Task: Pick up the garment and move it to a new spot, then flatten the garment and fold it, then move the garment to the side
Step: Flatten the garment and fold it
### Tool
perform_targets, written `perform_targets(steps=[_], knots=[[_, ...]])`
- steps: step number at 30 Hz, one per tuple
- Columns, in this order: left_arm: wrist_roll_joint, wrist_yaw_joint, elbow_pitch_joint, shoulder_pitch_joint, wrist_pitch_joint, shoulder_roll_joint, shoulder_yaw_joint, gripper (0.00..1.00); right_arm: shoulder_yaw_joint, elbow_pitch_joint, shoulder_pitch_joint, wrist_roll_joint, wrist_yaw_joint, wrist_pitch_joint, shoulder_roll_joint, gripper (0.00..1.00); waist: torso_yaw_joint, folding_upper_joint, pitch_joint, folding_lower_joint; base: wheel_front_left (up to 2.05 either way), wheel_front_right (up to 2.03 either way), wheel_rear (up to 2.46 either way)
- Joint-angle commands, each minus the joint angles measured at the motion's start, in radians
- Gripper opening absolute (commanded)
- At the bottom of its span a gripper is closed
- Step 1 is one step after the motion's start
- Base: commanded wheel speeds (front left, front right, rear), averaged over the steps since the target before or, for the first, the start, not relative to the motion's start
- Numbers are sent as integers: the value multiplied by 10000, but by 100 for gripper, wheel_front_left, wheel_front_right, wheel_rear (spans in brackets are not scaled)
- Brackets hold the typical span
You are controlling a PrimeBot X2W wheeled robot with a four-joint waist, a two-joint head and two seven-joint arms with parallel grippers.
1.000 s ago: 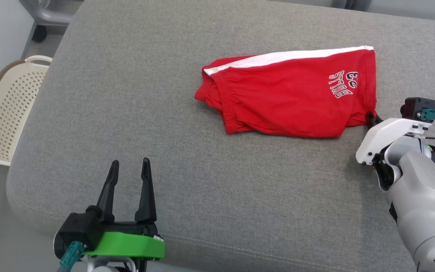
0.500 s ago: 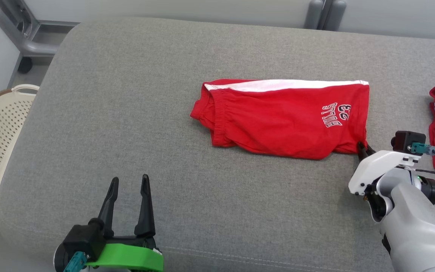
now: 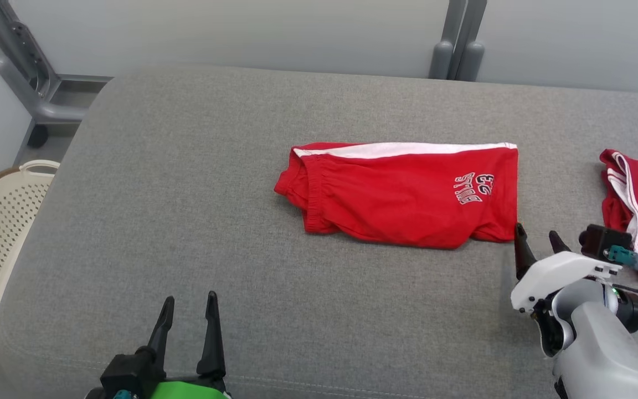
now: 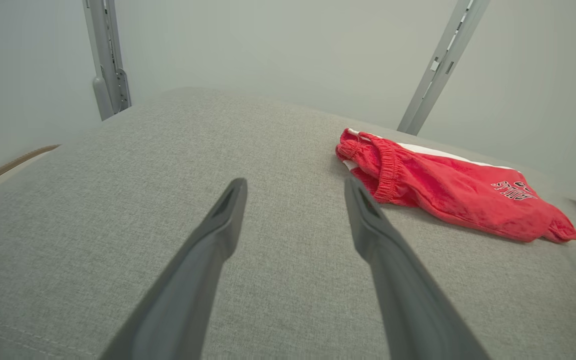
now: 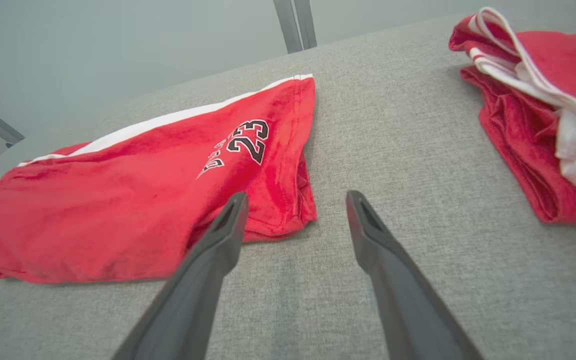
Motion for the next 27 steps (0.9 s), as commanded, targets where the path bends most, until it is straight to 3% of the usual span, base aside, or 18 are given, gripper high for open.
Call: perform_targets(steps=[1, 6, 20, 27], knots=[[102, 36, 56, 170, 1, 13, 58, 100, -135, -147, 266, -46, -12, -178, 42, 100, -70, 0, -290, 0, 0, 0, 0], [50, 104, 488, 321, 29, 91, 134, 100, -298, -1212, 1074, -215, -12, -656, 289, 100, -172, 0, -719, 0, 0, 0, 0], [-314, 378, 643, -65, 715, 715, 712, 100, 1084, -5253, 3710, -730, -11, -1046, 358, 100, -850, 0, -1086, 0, 0, 0, 0], [-525, 417, 491, -111, 1083, 987, 934, 100, 1425, -6120, 4353, -992, -11, -1040, 360, 100, -1116, 0, -1106, 0, 0, 0, 0]])
